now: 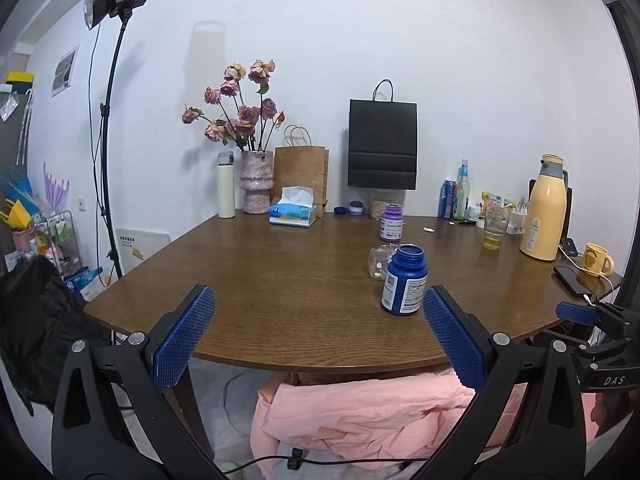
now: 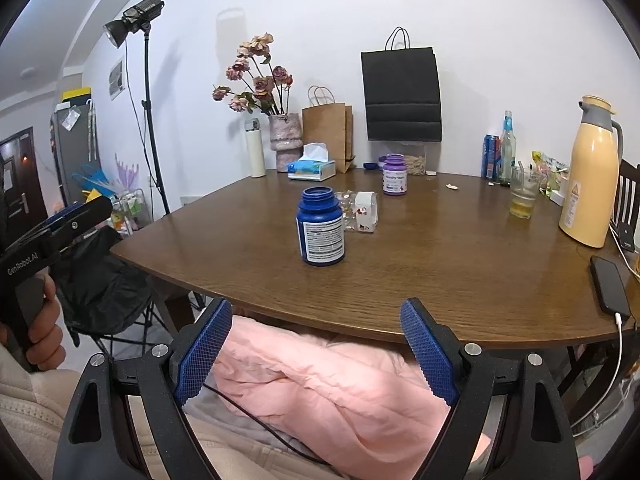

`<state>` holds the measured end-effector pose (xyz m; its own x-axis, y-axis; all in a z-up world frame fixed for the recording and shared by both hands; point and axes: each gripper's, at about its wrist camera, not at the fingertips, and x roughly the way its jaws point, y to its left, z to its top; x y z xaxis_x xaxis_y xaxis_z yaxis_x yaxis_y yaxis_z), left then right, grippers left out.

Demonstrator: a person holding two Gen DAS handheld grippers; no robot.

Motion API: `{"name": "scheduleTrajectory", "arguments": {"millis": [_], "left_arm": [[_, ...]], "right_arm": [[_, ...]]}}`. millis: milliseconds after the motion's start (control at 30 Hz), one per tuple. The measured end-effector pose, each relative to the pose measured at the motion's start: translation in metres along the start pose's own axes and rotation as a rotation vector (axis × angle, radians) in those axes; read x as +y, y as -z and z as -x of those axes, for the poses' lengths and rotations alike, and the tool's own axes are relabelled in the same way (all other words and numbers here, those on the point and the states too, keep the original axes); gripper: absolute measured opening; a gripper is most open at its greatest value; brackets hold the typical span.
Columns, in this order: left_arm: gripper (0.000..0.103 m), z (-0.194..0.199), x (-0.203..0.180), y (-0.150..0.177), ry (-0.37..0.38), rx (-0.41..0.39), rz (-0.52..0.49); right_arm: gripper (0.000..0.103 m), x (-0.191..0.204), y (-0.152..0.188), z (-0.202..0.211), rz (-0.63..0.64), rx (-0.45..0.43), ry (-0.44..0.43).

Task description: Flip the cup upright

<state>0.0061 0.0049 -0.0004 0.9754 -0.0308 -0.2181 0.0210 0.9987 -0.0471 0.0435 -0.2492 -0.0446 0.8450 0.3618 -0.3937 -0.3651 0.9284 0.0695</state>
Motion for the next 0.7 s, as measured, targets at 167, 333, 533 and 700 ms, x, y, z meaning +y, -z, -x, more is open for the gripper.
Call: {"name": "scheduleTrajectory", "arguments": {"millis": [167, 333, 533, 700], "left_arm": [[0.103, -0.0001, 0.0004, -0.0006, -0.002, -0.004, -0.005], [0.103, 0.0015, 0.0025, -0.0003, -0.005, -0.006, -0.005], [0.103, 0.0023, 0.0012, -0.0002, -0.002, -0.008, -0.008], [0.103, 0.0025, 0.0005, -0.0008, -0.002, -0.011, -0.010]], "right_arm": [[0.090, 0.0014, -0.0005, 0.0005, 0.000, -0.004, 0.003], [0.090, 0.0009, -0.0009, 0.0013, -0.004, -0.010, 0.004], [0.090, 0.0022, -0.0027, 0.0026, 0.005, -0.017, 0.009], [0.090, 0.0031, -0.0024, 0.0026, 0.005, -0.017, 0.009]]}}
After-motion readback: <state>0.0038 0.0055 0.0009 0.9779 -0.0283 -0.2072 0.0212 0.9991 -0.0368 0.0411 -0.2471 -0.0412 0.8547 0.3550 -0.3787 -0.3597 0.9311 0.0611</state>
